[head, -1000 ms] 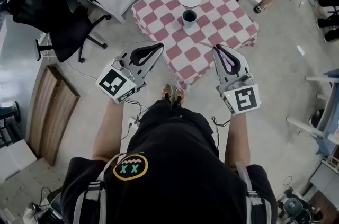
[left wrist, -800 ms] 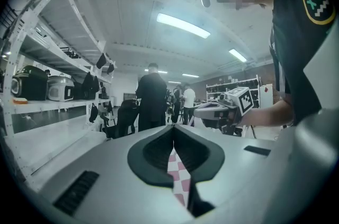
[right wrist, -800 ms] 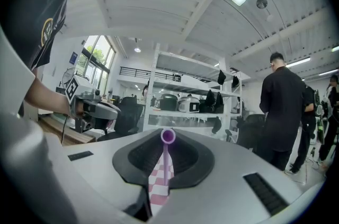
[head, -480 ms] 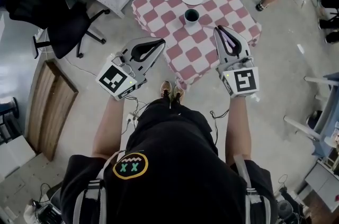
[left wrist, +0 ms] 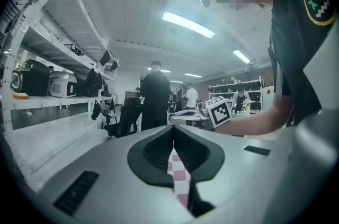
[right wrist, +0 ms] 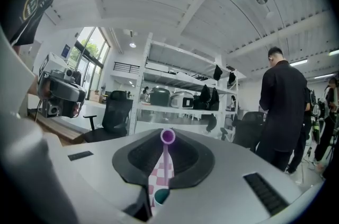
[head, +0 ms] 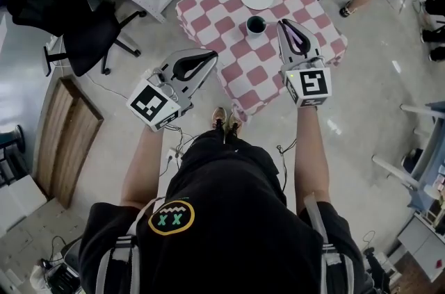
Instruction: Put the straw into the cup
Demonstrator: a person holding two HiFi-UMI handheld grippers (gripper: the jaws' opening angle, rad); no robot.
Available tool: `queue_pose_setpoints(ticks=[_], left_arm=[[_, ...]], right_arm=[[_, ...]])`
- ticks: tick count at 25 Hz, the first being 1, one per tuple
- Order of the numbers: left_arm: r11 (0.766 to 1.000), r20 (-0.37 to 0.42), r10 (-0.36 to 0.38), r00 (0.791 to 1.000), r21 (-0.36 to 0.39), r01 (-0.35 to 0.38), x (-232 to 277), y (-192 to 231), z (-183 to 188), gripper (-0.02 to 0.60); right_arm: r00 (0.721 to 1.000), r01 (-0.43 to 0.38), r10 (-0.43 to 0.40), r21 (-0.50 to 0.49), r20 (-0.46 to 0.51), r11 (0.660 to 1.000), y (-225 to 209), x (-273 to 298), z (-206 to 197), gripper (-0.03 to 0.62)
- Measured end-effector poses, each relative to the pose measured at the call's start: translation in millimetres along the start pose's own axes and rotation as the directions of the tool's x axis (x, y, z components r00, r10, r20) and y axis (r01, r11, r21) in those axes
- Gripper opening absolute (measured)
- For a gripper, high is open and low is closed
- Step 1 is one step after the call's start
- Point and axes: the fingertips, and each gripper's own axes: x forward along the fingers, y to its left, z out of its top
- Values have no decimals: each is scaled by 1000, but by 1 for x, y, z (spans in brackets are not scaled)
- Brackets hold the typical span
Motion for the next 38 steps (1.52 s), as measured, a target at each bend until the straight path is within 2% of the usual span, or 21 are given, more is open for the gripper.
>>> queue_pose_setpoints(ticks=[10,25,38], left_arm=[[1000,-15,11,1000,-5,-11,4,15,-6,18],[999,-44,35,998,-16,-35,4,27,-13,18],[999,-81,51,995,-15,-52,-12,36,-23,18]], right_arm=[[1000,19,-18,9,-18,1000,-8,38,-47,51],[991,13,-7,47,-131,999,-3,87,-140,51],[975,17,-8,39,-222,999,-3,113,-196,51]])
